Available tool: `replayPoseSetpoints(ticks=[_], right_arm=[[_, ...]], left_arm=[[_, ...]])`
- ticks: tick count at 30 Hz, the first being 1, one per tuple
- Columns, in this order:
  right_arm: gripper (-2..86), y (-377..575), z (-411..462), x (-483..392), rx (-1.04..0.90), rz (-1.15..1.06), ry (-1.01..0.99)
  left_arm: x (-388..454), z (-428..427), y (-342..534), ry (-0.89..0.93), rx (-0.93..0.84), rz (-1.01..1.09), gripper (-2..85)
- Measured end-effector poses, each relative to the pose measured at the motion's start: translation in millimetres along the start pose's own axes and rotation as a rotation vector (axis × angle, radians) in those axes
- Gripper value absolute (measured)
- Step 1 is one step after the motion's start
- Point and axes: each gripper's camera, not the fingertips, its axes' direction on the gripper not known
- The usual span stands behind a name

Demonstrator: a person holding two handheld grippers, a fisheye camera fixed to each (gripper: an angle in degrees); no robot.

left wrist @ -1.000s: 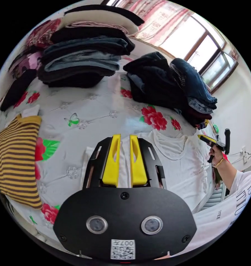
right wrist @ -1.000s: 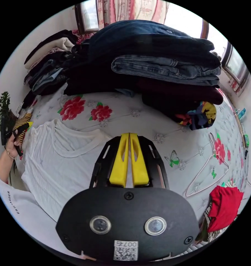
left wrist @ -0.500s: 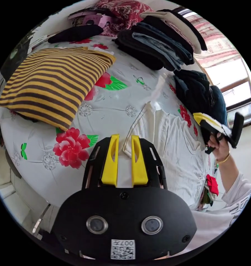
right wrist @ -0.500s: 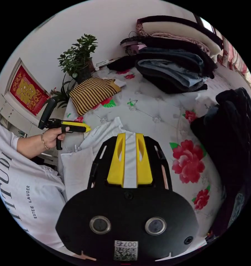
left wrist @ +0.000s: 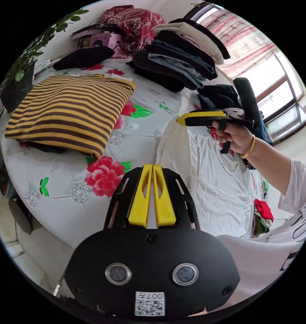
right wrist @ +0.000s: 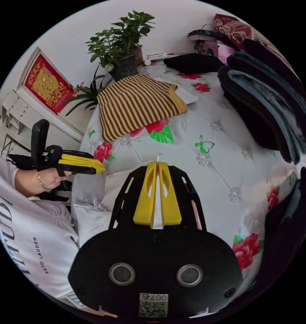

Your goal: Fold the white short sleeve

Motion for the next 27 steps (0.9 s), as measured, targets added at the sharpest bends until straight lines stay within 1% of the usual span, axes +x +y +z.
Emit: replayPoseSetpoints(ticks=[2, 4, 5, 6, 8, 9, 10, 12, 14, 16, 17, 19, 21, 23, 24, 27], right_arm=[[-0.2, 2.7, -17.0, 0.2, 0.036, -0.009, -0.027], [-0.2, 9.7, -33.6, 2.5, 0.066, 0.002, -0.039], [-0.2, 11.4, -36.2, 3.1, 0.068, 0.003, -0.046], [-0.3, 13.9, -38.4, 4.4, 0.060, 0.006, -0.063], [-0.3, 16.3, -38.7, 5.3, 0.038, 0.018, -0.066], [-0.3, 17.9, -40.1, 3.9, 0.039, 0.015, -0.074], [-0.3, 18.9, -41.8, 2.1, 0.042, 0.014, -0.084], [-0.3, 19.6, -44.2, 0.0, 0.044, 0.017, -0.088], [-0.3, 20.2, -46.2, -1.8, 0.045, 0.010, -0.084], [-0.3, 20.4, -47.5, -1.4, 0.042, 0.009, -0.077], [-0.3, 20.5, -47.7, -0.7, 0.041, 0.012, -0.075], [-0.3, 21.6, -49.7, 2.9, 0.047, 0.024, -0.080], [-0.2, 22.9, -51.3, 6.0, 0.051, 0.034, -0.085], [-0.2, 24.8, -53.1, 8.5, 0.053, 0.039, -0.089], [-0.2, 26.4, -54.4, 9.9, 0.053, 0.041, -0.086], [-0.2, 31.9, -58.8, 13.4, 0.058, 0.043, -0.079]], left_arm=[[-13.5, -7.6, 5.8, 0.022, 0.016, -0.039, -0.7], [-27.1, -16.4, 11.4, 0.097, 0.058, -0.065, -0.2], [-28.8, -16.3, 12.2, 0.103, 0.063, -0.062, 0.1], [-31.6, -12.4, 12.8, 0.125, 0.066, -0.057, 1.7], [-35.6, 2.4, 8.4, 0.228, 0.028, -0.055, 6.5], [-37.7, 15.7, 3.3, 0.272, -0.021, -0.065, 10.8], [-38.7, 24.2, -0.1, 0.255, -0.052, -0.073, 10.8], [-35.6, 22.5, -4.1, 0.219, -0.021, -0.043, 11.0], [-27.1, 23.5, -11.3, 0.167, -0.038, -0.001, 10.9], [-8.9, 25.2, -18.6, 0.058, -0.051, 0.058, 10.2], [-3.2, 25.7, -19.9, 0.030, -0.055, 0.079, 8.9], [20.2, 28.7, -21.4, -0.193, -0.069, 0.183, 2.5], [31.9, 30.3, -21.5, -0.248, -0.078, 0.288, 0.0], [29.6, 27.8, -24.6, -0.232, -0.088, 0.295, -0.5], [22.4, 24.1, -27.2, -0.188, -0.093, 0.262, -0.7], [-3.8, 5.6, -26.0, -0.027, -0.030, 0.137, -0.5]])
